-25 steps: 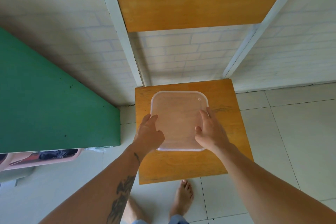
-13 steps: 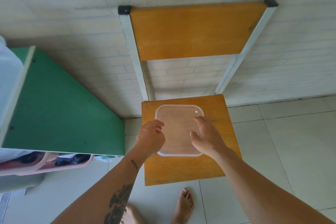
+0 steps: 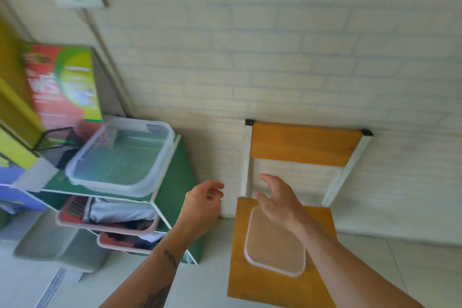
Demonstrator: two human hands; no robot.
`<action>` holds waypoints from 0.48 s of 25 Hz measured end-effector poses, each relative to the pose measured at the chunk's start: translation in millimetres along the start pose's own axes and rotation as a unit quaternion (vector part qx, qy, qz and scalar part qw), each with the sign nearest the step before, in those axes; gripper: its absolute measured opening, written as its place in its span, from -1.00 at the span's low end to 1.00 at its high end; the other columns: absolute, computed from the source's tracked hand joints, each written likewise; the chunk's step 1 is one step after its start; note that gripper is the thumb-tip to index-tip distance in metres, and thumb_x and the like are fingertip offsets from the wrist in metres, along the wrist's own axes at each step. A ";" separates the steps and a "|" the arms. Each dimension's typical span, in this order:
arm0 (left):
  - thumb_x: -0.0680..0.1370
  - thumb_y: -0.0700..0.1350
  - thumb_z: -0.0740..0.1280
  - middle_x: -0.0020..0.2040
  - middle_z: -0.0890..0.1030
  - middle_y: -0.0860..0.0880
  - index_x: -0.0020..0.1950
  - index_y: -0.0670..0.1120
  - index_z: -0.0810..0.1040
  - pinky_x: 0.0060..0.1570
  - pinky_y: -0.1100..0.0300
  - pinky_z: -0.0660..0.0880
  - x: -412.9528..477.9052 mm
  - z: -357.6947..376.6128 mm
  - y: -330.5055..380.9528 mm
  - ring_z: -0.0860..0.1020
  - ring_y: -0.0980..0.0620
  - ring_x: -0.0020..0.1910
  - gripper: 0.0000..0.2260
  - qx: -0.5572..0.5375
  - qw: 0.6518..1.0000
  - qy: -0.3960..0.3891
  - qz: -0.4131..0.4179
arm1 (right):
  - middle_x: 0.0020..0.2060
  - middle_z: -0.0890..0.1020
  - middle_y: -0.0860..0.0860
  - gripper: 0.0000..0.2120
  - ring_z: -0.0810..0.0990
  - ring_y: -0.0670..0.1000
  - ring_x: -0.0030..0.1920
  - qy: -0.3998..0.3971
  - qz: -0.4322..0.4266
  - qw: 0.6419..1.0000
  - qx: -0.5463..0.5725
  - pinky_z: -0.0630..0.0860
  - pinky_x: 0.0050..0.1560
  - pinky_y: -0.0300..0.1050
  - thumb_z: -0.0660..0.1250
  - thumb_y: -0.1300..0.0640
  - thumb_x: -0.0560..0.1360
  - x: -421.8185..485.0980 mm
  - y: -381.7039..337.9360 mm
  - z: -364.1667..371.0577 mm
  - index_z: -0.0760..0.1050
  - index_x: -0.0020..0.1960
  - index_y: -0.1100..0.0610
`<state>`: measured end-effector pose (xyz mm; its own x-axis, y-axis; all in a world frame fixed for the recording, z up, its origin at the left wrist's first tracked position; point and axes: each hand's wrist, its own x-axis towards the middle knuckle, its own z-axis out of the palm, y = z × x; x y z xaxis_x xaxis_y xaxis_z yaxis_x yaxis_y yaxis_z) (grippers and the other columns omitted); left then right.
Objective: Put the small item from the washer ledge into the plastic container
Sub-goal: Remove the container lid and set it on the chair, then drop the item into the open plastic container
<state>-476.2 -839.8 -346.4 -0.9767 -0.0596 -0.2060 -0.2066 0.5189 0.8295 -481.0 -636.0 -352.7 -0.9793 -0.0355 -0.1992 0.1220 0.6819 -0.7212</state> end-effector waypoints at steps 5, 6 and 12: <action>0.48 -0.28 0.21 -0.18 0.70 0.06 -0.03 0.08 0.62 -0.30 0.31 0.51 -11.4 -74.6 13.9 0.67 0.04 -0.19 -0.70 -0.026 0.995 0.087 0.044 | 0.44 0.39 0.06 -0.49 0.37 0.04 0.42 -0.014 -0.091 0.996 0.002 0.33 0.39 -0.01 0.27 0.03 0.57 20.8 -84.1 -3.2 0.30 0.49 0.07; 0.49 -0.28 0.21 -0.17 0.70 0.06 -0.02 0.07 0.62 -0.31 0.29 0.53 -12.9 -91.8 13.8 0.67 0.02 -0.20 -0.70 -0.037 0.993 0.105 0.046 | 0.44 0.39 0.04 -0.48 0.37 0.04 0.42 -0.018 -0.098 0.995 0.003 0.34 0.39 0.01 0.27 0.02 0.57 24.5 -100.0 -0.3 0.29 0.50 0.05; 0.50 -0.34 0.21 -0.14 0.70 0.00 0.03 -0.04 0.64 -0.28 0.45 0.47 0.2 -185.0 -20.0 0.66 0.05 -0.18 -0.70 -0.058 0.979 0.189 0.051 | 0.48 0.34 0.05 -0.43 0.33 0.07 0.45 -0.030 -0.082 0.996 -0.001 0.31 0.41 0.06 0.25 -0.04 0.56 48.9 -172.1 41.3 0.21 0.53 -0.02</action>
<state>-482.9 -1008.0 -267.0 -0.9395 -0.3351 0.0707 -0.0896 0.4398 0.8936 -543.3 -785.3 -265.7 -0.9745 -0.1910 -0.1178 -0.0401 0.6646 -0.7461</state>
